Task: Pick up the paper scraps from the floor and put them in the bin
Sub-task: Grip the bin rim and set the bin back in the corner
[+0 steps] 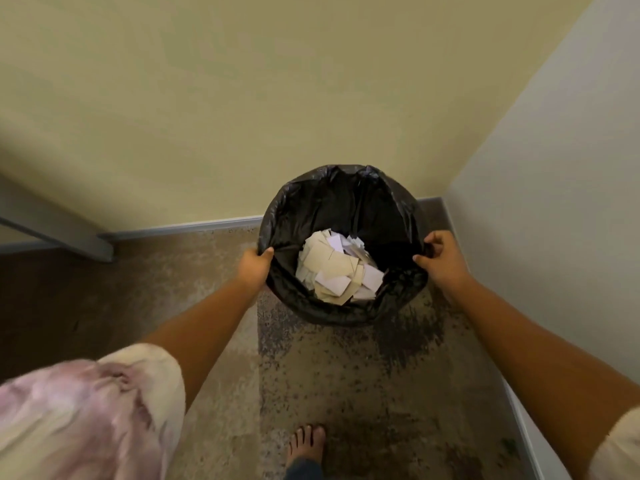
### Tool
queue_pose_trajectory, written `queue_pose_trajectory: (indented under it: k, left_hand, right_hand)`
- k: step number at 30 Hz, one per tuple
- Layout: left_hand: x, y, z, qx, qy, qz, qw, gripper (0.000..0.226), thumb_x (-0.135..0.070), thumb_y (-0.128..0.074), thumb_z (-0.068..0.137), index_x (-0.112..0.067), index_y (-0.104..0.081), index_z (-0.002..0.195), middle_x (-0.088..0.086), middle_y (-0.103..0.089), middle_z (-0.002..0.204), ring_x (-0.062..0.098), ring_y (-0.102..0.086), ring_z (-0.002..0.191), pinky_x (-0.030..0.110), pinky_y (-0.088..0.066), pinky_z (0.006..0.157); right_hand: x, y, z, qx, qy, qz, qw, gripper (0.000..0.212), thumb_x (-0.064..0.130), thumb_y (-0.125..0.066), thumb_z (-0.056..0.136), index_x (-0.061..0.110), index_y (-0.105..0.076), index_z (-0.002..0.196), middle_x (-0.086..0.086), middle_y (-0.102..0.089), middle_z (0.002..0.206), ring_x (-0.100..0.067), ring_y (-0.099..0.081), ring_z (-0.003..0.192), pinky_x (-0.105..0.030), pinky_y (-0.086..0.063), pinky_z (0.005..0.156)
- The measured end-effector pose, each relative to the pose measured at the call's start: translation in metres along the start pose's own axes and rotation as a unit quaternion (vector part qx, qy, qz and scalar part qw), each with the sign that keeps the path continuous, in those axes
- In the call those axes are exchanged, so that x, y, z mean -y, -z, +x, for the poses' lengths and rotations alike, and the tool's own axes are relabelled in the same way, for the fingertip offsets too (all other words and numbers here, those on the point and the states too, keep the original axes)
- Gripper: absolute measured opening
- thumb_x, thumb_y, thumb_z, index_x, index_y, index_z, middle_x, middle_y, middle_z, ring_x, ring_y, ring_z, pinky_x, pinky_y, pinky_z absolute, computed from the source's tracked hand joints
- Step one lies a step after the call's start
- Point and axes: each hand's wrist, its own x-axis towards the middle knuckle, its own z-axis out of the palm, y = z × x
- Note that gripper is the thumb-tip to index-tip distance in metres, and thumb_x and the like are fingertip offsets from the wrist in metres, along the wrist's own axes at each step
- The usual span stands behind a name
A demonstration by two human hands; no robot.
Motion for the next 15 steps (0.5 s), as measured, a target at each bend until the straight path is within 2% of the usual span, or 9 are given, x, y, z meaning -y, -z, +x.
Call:
queue_pose_trajectory:
  k: [2, 3, 6, 11, 13, 14, 15]
  left_hand:
    - [-0.001, -0.006, 0.005, 0.022, 0.024, -0.039, 0.999, 0.045, -0.028, -0.042, 0.099, -0.005, -0.039, 0.137, 0.017, -0.046, 0.138, 0.040, -0.047, 0.124, 0.055, -0.042, 0.102]
    - [0.000, -0.009, 0.008, 0.034, 0.046, -0.067, 0.996, 0.046, -0.030, -0.043, 0.099, -0.007, -0.037, 0.139, 0.016, -0.044, 0.141, 0.039, -0.045, 0.127, 0.055, -0.041, 0.103]
    - [0.005, -0.010, 0.012, 0.061, 0.075, -0.119, 0.988, 0.054, -0.032, -0.050, 0.095, -0.012, -0.034, 0.142, 0.012, -0.040, 0.147, 0.036, -0.041, 0.132, 0.056, -0.038, 0.105]
    - [-0.005, -0.005, 0.014, 0.117, 0.093, -0.109, 0.983, 0.069, -0.037, -0.060, 0.088, -0.017, -0.028, 0.146, 0.009, -0.034, 0.151, 0.033, -0.034, 0.137, 0.054, -0.033, 0.110]
    - [-0.003, -0.009, 0.011, 0.104, 0.068, -0.066, 0.990, 0.071, -0.043, -0.054, 0.091, -0.017, -0.023, 0.148, 0.009, -0.031, 0.152, 0.034, -0.032, 0.138, 0.052, -0.034, 0.110]
    - [-0.003, -0.005, 0.004, 0.076, 0.038, -0.001, 0.996, 0.072, -0.045, -0.050, 0.092, -0.014, -0.019, 0.149, 0.011, -0.029, 0.153, 0.035, -0.033, 0.138, 0.050, -0.035, 0.109]
    - [-0.003, -0.002, -0.004, 0.050, 0.003, 0.112, 0.992, 0.076, -0.048, -0.046, 0.093, -0.013, -0.012, 0.151, 0.013, -0.026, 0.154, 0.035, -0.033, 0.137, 0.049, -0.035, 0.109]
  right_hand:
    - [0.001, -0.010, 0.005, 0.015, -0.016, 0.018, 1.000, 0.033, 0.000, -0.063, 0.085, 0.015, -0.043, 0.106, -0.007, -0.055, 0.106, -0.022, -0.054, 0.098, -0.038, -0.048, 0.085]
    - [-0.001, -0.016, 0.008, 0.016, -0.031, 0.021, 0.999, 0.034, 0.001, -0.063, 0.086, 0.014, -0.043, 0.110, -0.009, -0.054, 0.112, -0.022, -0.053, 0.098, -0.037, -0.048, 0.083]
    - [-0.007, -0.026, 0.009, 0.015, -0.049, 0.000, 0.999, 0.040, 0.005, -0.064, 0.087, 0.010, -0.043, 0.119, -0.013, -0.051, 0.123, -0.020, -0.051, 0.098, -0.030, -0.042, 0.078]
    - [0.007, -0.027, 0.005, 0.043, -0.032, -0.029, 0.998, 0.049, 0.012, -0.062, 0.089, 0.009, -0.040, 0.132, -0.016, -0.047, 0.135, -0.031, -0.048, 0.122, -0.031, -0.041, 0.090]
    - [0.013, -0.034, -0.007, 0.006, -0.018, -0.058, 0.998, 0.054, 0.016, -0.062, 0.090, 0.007, -0.036, 0.137, -0.018, -0.042, 0.141, -0.033, -0.043, 0.129, -0.035, -0.040, 0.100]
    - [0.019, -0.035, -0.017, -0.019, 0.002, -0.085, 0.996, 0.057, 0.018, -0.061, 0.091, 0.006, -0.034, 0.139, -0.018, -0.036, 0.147, -0.033, -0.037, 0.135, -0.038, -0.036, 0.107]
    - [0.026, -0.037, -0.028, -0.038, 0.026, -0.118, 0.992, 0.059, 0.021, -0.059, 0.092, 0.006, -0.032, 0.142, -0.017, -0.026, 0.153, -0.032, -0.028, 0.141, -0.040, -0.031, 0.112]
